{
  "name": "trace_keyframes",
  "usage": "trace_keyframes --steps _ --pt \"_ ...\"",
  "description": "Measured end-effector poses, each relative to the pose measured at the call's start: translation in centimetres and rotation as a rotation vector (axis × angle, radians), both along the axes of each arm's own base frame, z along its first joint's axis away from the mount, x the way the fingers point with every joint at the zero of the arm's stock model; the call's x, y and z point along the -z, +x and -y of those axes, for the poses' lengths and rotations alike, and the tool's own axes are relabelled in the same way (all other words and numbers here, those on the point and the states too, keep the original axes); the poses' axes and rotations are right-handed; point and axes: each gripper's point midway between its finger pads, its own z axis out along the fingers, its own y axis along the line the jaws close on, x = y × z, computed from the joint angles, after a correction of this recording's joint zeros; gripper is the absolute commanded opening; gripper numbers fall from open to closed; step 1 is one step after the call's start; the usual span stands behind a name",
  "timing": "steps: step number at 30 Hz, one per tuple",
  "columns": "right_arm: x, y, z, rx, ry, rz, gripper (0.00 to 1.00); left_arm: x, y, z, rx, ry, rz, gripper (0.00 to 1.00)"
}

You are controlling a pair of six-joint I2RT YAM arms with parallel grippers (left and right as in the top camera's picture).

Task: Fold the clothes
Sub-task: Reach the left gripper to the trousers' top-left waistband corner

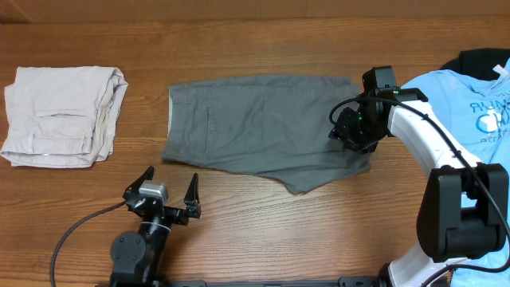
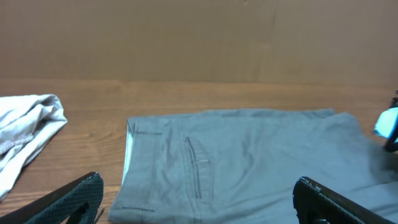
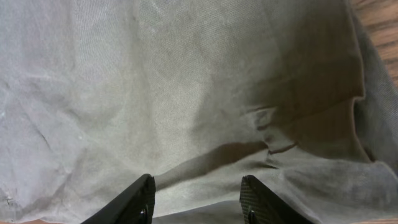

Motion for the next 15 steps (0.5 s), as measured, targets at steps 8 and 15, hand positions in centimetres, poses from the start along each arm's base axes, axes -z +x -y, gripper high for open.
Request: trace_keyframes --steps 8,15 --pt "0.0 0.2 0.0 0.0 0.0 0.008 0.5 -10.3 0.3 0.1 0.008 0.047 -0.048 1.0" --pt "0.0 0.2 0.0 0.0 -0.002 0.009 0.5 -14.9 5.5 0.1 0.026 0.197 -0.455 1.0"
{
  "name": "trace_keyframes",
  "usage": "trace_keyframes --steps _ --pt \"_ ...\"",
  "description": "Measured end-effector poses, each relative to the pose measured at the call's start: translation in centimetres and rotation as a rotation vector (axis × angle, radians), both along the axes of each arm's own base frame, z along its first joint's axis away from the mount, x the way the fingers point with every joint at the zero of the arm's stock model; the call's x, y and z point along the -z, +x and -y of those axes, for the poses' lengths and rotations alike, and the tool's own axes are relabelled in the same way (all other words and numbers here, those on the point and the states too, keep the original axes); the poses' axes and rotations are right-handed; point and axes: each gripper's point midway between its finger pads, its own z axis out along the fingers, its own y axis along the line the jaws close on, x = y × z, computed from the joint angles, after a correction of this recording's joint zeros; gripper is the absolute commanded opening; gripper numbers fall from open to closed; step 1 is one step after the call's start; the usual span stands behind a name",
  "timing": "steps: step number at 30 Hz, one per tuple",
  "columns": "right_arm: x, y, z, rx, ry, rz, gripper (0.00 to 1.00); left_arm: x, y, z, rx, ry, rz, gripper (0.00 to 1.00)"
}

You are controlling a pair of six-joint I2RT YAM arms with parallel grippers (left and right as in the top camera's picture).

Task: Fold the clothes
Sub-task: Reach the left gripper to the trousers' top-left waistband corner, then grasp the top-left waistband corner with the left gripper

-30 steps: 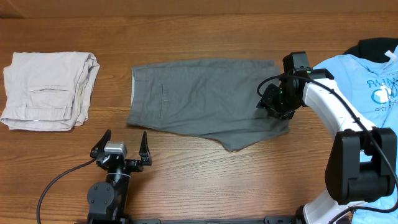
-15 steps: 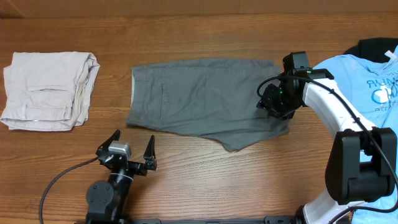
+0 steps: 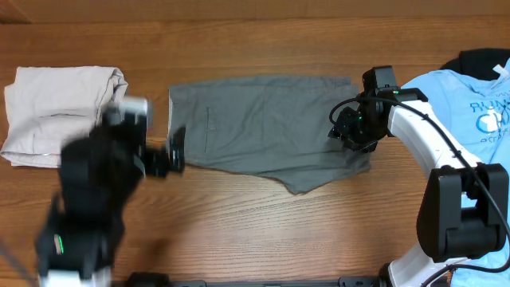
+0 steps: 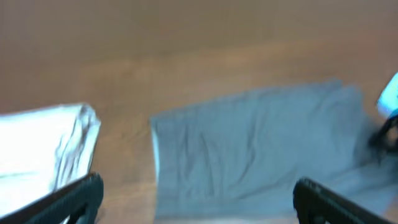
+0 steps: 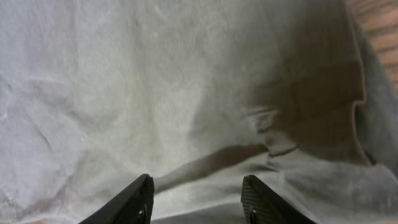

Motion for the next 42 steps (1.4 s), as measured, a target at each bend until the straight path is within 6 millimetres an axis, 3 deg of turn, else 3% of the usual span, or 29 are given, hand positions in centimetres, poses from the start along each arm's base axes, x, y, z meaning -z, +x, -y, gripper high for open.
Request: trace_keyframes --steps 6,7,9,12,16,30,35,42 --pt "0.1 -0.1 0.2 0.001 -0.014 -0.003 0.56 1.0 6.4 -0.2 0.026 0.13 -0.324 1.0" --pt "0.1 -0.1 0.3 0.003 -0.02 -0.003 0.56 1.5 8.2 -0.2 0.029 0.154 -0.345 1.0" --pt "0.2 -0.1 0.6 0.002 -0.034 -0.003 0.57 3.0 11.3 -0.3 0.032 0.186 -0.377 1.0" --pt "0.2 -0.1 0.7 0.004 -0.044 -0.004 0.57 5.6 13.5 -0.1 0.043 0.203 -0.429 1.0" --pt "0.3 0.0 0.9 0.006 -0.053 -0.001 0.59 9.4 14.9 0.0 0.052 0.212 -0.514 1.0" --pt "0.2 0.3 0.9 0.006 -0.054 0.011 0.64 23.8 19.5 0.4 0.08 0.241 -0.714 0.84" --pt "0.3 0.4 1.1 0.009 -0.069 0.017 0.65 25.9 21.6 0.5 0.055 0.227 -0.673 0.8" --pt "0.4 0.4 1.7 0.013 -0.098 0.019 0.66 27.1 22.4 0.4 0.033 0.212 -0.665 0.81"
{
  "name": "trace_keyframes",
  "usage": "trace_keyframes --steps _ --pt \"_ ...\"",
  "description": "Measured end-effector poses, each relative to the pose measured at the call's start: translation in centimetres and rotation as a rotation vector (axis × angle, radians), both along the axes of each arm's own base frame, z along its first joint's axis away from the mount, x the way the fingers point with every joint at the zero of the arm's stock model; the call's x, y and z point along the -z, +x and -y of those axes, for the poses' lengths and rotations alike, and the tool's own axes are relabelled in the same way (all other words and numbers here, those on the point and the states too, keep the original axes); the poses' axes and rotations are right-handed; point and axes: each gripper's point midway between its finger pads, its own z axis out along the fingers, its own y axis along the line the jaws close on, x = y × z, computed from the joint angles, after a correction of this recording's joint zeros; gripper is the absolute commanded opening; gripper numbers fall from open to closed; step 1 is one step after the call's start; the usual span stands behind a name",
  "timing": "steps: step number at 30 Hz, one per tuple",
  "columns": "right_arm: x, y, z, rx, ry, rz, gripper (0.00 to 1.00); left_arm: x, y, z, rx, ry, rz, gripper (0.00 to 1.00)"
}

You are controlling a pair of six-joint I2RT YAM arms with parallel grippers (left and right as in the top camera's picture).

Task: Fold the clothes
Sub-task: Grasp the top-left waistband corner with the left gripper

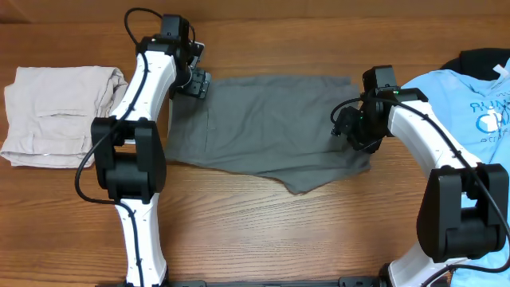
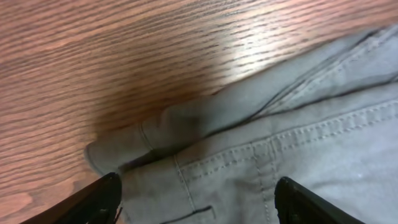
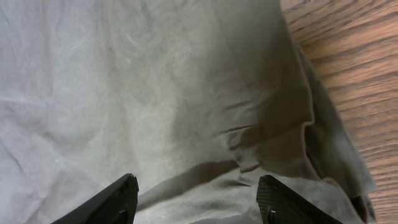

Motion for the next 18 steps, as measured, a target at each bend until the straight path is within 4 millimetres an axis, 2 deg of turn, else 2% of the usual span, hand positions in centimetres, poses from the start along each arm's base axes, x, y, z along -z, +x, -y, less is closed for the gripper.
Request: trace_keyframes --steps 12,15,18 --pt "0.0 0.0 0.1 0.001 -0.006 0.001 0.67 0.7 0.7 -2.5 -0.136 -0.057 0.005 0.77" --pt "0.0 0.0 0.1 0.001 -0.006 0.0 0.67 0.8 0.6 -2.5 -0.14 -0.072 0.002 0.68" --pt "0.0 0.0 0.1 0.001 -0.006 0.001 0.67 1.0 0.5 -2.2 -0.144 -0.093 -0.007 0.64"
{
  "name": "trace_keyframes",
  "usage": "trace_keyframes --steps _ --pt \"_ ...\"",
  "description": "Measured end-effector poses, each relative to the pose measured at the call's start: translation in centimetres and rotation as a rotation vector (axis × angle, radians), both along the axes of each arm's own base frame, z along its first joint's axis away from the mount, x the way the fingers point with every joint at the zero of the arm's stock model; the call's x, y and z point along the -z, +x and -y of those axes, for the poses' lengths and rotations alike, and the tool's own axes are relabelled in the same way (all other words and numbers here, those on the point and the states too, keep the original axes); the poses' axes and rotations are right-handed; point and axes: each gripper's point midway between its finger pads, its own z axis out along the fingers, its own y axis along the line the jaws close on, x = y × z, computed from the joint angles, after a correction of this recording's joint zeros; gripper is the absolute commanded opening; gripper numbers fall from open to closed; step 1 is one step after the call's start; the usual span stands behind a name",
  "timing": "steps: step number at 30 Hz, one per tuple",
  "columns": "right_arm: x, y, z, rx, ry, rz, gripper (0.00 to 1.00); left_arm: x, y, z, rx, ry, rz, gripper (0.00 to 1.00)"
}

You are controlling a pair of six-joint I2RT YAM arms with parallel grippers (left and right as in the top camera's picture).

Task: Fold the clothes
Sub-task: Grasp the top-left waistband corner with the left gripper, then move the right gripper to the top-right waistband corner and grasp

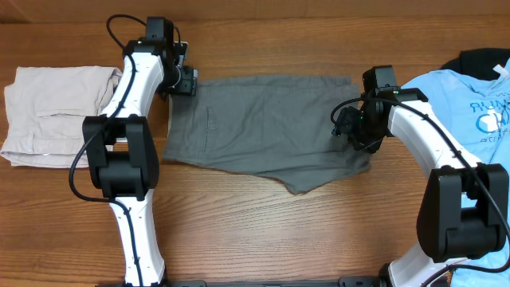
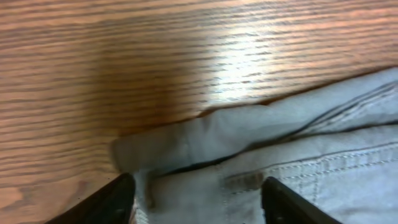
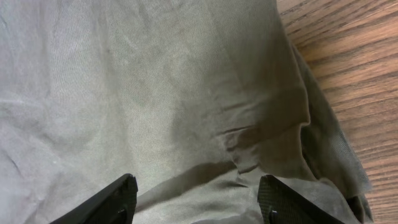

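Note:
Grey shorts (image 1: 263, 119) lie flat in the middle of the wooden table, waistband to the left. My left gripper (image 1: 180, 81) stands open over the far-left waistband corner (image 2: 205, 140), fingers either side of the cloth, nothing held. My right gripper (image 1: 356, 129) stands open low over the shorts' right leg, where the fabric (image 3: 186, 106) is creased near the hem; its fingers (image 3: 118, 199) straddle a fold.
A folded beige garment (image 1: 60, 115) lies at the left of the table. A light blue T-shirt (image 1: 470, 104) with a dark garment under it lies at the right edge. Bare wood (image 1: 263, 231) stretches along the front.
My left gripper has shifted a little left along the far edge, from the waistband to its outer corner, and still stands open. The right gripper and the shorts look unchanged.
The left arm rested open at the front of the table while the right hovered open over the shorts' right leg. The left arm then showed blurred over the left side, then stood open at the far waistband, now at its corner. The right gripper's fingers spread wider.

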Motion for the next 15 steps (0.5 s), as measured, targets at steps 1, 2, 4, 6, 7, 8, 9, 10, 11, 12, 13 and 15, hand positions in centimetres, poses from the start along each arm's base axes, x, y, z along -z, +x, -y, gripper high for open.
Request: trace_keyframes --steps 1,2,4,6,7,8,9,10,11,12,13,15 --pt "0.0 0.0 0.0 0.0 0.0 0.0 0.67 0.1 -0.1 0.2 0.002 -0.009 -0.003 0.64" --pt "0.0 0.0 0.0 0.0 0.0 0.0 0.67 0.1 -0.2 0.3 0.003 -0.018 -0.007 0.64" --pt "0.0 0.0 0.0 0.001 0.0 -0.001 0.67 0.2 -0.3 0.4 0.005 -0.024 -0.012 0.65" --pt "0.0 0.0 0.0 0.0 0.0 -0.001 0.67 0.2 -0.5 0.5 0.007 -0.03 -0.02 0.65" --pt "0.0 0.0 0.0 0.0 0.0 0.0 0.67 0.2 -0.5 0.5 0.007 -0.031 -0.021 0.64" --pt "0.0 0.0 0.0 0.0 0.0 0.0 0.67 0.2 -0.5 0.5 0.007 -0.031 -0.023 0.62" --pt "0.0 0.0 0.0 0.0 0.0 -0.001 0.67 0.2 -0.5 0.5 0.007 -0.031 -0.023 0.56" --pt "0.0 0.0 0.0 0.0 0.0 0.0 0.67 0.3 -0.6 0.5 0.003 -0.033 -0.025 0.5" --pt "0.0 0.0 0.0 0.0 0.0 0.0 0.67 0.4 -0.6 0.6 0.0 -0.034 -0.028 0.45" --pt "0.0 0.0 0.0 0.0 0.0 0.0 0.67 0.5 -0.7 0.5 0.0 -0.034 -0.032 0.41" --pt "0.0 0.0 0.0 0.0 0.0 0.0 0.67 0.6 -0.9 0.5 0.0 -0.033 -0.038 0.36" --pt "0.0 0.0 0.0 0.001 0.0 0.001 0.67 0.8 -1.2 0.5 0.001 -0.034 -0.05 0.26"
